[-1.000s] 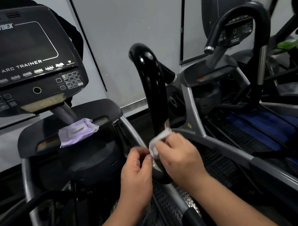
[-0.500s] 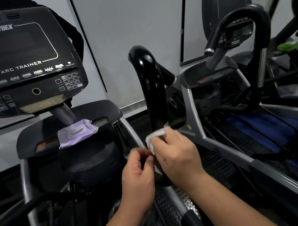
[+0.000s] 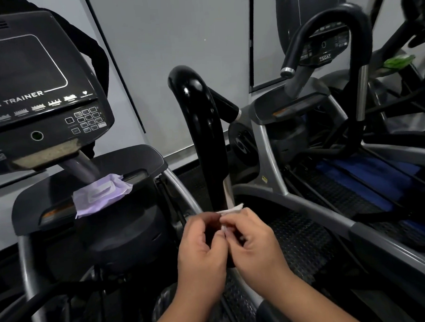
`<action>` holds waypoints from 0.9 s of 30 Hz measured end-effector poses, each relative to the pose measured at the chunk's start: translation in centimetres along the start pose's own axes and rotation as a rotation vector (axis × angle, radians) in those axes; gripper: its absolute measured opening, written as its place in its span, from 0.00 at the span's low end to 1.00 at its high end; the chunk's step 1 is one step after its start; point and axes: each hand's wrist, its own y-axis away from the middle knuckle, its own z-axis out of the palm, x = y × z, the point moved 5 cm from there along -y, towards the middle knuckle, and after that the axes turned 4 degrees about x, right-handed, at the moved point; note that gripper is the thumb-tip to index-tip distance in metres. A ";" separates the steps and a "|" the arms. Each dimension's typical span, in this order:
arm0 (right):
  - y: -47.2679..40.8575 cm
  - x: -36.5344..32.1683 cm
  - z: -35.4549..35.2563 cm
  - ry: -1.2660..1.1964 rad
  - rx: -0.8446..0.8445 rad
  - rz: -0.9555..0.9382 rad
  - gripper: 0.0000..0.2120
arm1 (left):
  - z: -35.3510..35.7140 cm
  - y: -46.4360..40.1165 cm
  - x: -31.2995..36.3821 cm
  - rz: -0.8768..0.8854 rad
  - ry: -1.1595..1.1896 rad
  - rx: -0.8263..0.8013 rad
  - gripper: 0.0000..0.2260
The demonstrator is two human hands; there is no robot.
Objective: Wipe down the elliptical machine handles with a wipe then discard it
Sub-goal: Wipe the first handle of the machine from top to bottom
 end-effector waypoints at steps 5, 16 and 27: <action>-0.9 -1.8 -1.2 -0.405 0.082 0.170 0.16 | 0.3 -1.4 1.7 0.138 -0.054 0.105 0.11; -0.5 3.3 -0.4 -0.173 0.133 0.360 0.05 | 0.3 -2.1 -1.5 -0.105 0.076 0.096 0.11; -1.6 3.6 -0.2 -0.295 0.150 0.473 0.18 | 1.1 -4.3 -2.0 -0.144 0.093 0.029 0.13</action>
